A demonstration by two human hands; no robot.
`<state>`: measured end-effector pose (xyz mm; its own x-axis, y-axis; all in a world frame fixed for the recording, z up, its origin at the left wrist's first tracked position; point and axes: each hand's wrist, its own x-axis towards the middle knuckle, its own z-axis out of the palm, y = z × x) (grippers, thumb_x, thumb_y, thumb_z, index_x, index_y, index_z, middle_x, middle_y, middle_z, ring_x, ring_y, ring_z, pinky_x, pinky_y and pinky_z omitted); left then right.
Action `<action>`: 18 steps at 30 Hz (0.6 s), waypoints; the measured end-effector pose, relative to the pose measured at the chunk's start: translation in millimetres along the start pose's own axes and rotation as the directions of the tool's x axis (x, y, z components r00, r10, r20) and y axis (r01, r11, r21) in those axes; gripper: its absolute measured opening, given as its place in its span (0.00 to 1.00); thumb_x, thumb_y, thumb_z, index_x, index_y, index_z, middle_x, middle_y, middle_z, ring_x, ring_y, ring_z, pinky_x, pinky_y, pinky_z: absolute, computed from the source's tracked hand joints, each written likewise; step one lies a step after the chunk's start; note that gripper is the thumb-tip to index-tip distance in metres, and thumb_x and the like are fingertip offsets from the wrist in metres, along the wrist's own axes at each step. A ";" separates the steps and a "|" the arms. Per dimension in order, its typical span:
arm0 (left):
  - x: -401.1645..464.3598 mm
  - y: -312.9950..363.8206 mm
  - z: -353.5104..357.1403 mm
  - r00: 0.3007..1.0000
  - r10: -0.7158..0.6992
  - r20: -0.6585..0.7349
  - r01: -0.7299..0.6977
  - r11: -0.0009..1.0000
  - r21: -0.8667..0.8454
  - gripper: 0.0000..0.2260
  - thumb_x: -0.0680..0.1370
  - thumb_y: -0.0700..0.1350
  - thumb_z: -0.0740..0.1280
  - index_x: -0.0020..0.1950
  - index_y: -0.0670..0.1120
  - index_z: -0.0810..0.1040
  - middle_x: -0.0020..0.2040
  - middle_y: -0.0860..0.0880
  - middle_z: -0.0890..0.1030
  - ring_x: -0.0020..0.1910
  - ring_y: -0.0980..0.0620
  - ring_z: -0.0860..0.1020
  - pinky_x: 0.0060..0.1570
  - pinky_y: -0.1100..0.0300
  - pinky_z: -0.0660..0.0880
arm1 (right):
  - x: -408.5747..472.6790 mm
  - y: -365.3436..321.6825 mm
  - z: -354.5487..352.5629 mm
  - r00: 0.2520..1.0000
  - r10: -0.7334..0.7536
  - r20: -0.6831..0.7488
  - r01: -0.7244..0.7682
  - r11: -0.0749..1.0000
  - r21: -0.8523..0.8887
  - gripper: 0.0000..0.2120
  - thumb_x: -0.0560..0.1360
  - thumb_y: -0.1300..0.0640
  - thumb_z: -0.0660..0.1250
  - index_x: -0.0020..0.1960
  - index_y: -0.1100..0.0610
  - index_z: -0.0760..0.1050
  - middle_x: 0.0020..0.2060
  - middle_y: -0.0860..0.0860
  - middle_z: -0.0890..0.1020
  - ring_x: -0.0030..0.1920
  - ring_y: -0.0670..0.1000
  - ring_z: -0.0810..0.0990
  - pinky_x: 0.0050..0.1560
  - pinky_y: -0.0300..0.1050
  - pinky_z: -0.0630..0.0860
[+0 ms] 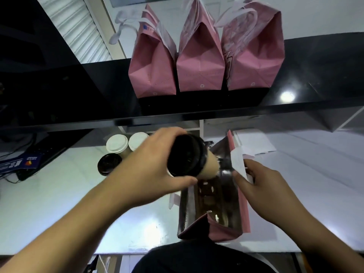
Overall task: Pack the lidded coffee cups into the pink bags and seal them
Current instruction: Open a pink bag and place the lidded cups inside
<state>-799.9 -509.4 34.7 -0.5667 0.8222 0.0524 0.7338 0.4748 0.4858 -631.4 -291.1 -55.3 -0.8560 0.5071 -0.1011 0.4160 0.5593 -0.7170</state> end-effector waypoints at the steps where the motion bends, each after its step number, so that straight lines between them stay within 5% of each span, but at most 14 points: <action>1: 6.7 6.6 8.2 0.997 0.033 0.073 -0.036 0.998 0.041 0.36 0.66 0.68 0.74 0.70 0.62 0.66 0.64 0.63 0.72 0.62 0.60 0.73 0.59 0.60 0.75 | 0.2 0.4 0.2 1.000 -0.004 0.003 0.004 1.000 0.001 0.22 0.78 0.39 0.62 0.68 0.44 0.76 0.57 0.40 0.85 0.49 0.42 0.80 0.44 0.29 0.70; 4: 30.1 13.5 46.3 0.971 0.042 0.236 -0.092 0.974 0.208 0.35 0.69 0.64 0.76 0.70 0.56 0.67 0.65 0.55 0.73 0.63 0.53 0.73 0.58 0.57 0.74 | -0.4 0.5 0.5 1.000 -0.004 0.018 0.004 0.999 0.033 0.22 0.78 0.38 0.61 0.68 0.44 0.77 0.57 0.41 0.85 0.55 0.45 0.82 0.45 0.31 0.72; 8: 63.8 8.1 96.8 0.933 -0.012 0.359 -0.123 0.928 0.351 0.29 0.71 0.53 0.76 0.68 0.47 0.69 0.63 0.46 0.76 0.61 0.44 0.76 0.55 0.52 0.76 | 0.4 0.0 1.8 1.000 0.010 0.006 -0.011 0.998 0.059 0.17 0.78 0.39 0.62 0.64 0.43 0.78 0.49 0.34 0.83 0.45 0.33 0.78 0.40 0.26 0.70; 12: 84.6 -0.3 128.1 0.904 -0.083 0.420 -0.102 0.911 0.400 0.30 0.74 0.50 0.77 0.70 0.43 0.68 0.63 0.42 0.76 0.59 0.39 0.78 0.55 0.48 0.76 | 0.6 -1.2 2.1 1.000 0.009 -0.024 -0.008 0.998 0.067 0.15 0.80 0.43 0.65 0.65 0.43 0.78 0.42 0.30 0.78 0.42 0.26 0.76 0.41 0.22 0.71; 18: 92.5 -8.8 155.7 0.875 -0.083 0.477 -0.136 0.903 0.408 0.32 0.78 0.50 0.74 0.75 0.41 0.64 0.68 0.38 0.74 0.59 0.38 0.80 0.59 0.46 0.77 | 2.9 0.4 1.8 0.999 0.014 -0.039 -0.011 0.997 0.081 0.14 0.81 0.46 0.66 0.65 0.43 0.78 0.44 0.31 0.80 0.41 0.29 0.77 0.40 0.22 0.71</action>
<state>-800.5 -388.7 -100.5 -0.3785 0.8297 -0.4103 0.8926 0.4445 0.0756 -634.2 -290.6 -57.2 -0.8374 0.5400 -0.0847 0.3993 0.4987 -0.7693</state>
